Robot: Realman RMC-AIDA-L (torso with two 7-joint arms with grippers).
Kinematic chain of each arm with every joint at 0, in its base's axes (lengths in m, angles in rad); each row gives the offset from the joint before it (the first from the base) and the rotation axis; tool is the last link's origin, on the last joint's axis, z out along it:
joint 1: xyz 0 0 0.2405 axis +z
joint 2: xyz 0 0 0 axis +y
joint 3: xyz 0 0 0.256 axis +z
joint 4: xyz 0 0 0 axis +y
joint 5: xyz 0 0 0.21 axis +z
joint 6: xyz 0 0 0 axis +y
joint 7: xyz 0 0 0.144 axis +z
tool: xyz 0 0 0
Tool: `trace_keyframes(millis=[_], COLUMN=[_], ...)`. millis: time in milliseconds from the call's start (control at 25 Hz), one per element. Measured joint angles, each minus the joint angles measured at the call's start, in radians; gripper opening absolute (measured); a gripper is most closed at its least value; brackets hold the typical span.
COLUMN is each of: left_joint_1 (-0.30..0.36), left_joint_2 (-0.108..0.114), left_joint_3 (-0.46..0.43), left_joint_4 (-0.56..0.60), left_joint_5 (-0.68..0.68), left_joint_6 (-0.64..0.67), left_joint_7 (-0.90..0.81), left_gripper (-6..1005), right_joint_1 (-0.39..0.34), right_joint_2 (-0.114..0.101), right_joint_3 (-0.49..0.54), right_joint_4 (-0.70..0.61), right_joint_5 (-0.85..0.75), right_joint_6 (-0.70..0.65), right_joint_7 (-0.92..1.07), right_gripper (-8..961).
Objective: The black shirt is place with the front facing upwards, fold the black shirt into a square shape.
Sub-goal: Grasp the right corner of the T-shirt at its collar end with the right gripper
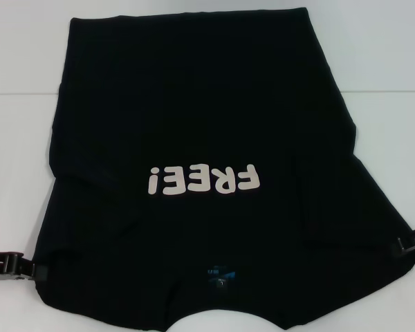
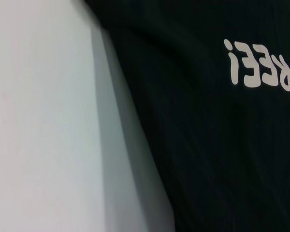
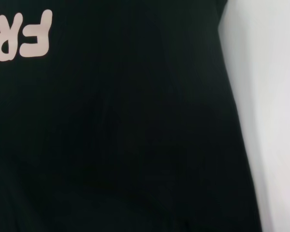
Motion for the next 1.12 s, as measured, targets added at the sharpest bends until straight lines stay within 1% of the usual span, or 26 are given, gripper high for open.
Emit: trace_keyframes(millis=[400,880,1040,1120], left_joint_1=[0.003,0.003,0.003,0.003], left_joint_2=[0.0,0.0,0.0,0.0], left_joint_3=[-0.003,-0.005,-0.005,-0.005], left_joint_4=[-0.001,-0.002,-0.002,-0.002], left_joint_5=[0.0,0.0,0.0,0.0], left_joint_6=[0.0,0.0,0.0,0.001], left_joint_7=[0.005,0.006,0.006,0.006], left_gripper=[-1,-2,-2,-2], right_joint_1=[0.023,0.043,0.047,0.047], right_joint_2=[0.003,0.015,0.018,0.016], right_joint_3=[-0.016,-0.015,-0.01,-0.009], right_joint_4=[0.028,0.041,0.043,0.042], right_joint_5=[0.0,0.011,0.043,0.056], right_joint_6=[0.0,-0.019,-0.043,-0.051], right_joint_7=[-0.007,-0.031,-0.053,-0.058], right_gripper=[866,866,866,866])
